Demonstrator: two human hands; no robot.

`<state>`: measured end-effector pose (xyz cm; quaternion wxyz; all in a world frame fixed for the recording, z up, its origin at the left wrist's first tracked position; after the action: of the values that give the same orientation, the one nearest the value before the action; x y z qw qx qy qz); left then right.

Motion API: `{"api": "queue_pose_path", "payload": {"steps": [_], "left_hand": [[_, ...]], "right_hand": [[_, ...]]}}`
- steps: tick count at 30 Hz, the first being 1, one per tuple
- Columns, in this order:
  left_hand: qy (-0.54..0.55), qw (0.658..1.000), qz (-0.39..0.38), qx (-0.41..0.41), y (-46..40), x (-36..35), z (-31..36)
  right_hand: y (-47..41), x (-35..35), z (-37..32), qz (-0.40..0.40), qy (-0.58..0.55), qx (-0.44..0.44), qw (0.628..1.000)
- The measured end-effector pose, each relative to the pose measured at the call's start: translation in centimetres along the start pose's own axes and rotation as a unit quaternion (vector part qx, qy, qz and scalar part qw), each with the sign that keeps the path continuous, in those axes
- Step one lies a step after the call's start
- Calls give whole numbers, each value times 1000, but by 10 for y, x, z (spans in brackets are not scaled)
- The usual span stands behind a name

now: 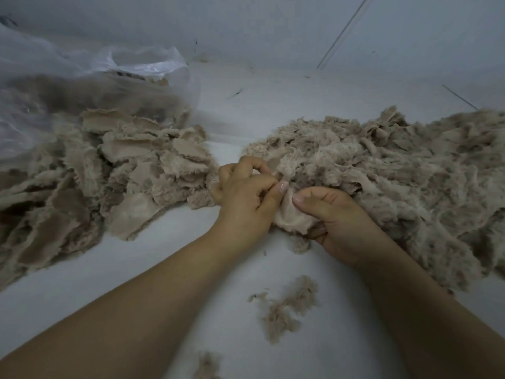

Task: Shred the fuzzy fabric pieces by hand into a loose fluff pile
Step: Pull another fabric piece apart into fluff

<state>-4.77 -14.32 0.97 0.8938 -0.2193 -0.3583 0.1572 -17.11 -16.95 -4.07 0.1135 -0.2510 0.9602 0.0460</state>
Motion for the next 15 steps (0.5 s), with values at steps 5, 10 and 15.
{"api": "queue_pose_path", "payload": {"steps": [5,10,15], "left_hand": [[0,998,55,29,-5,13,-9],[73,997,-11,-31,-2,-1,8],[127,990,-29,46,-5,-2,-7]], "right_hand": [[-2,3,3,3,-34,-22,999],[0,-12,-1,-50,21,16,998],[-1,2,2,14,35,-2,999]]}}
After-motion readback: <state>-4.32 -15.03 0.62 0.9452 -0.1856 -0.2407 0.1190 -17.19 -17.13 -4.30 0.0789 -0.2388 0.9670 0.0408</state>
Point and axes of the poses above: each hand's wrist, its own y-axis away from the middle knuckle, its own x-axis out of the back of the hand, z = x × y, the point moved 10 cm from there along -y, towards the middle knuckle, and after that the axes turned 3 degrees about -y, right-handed, at the moved point
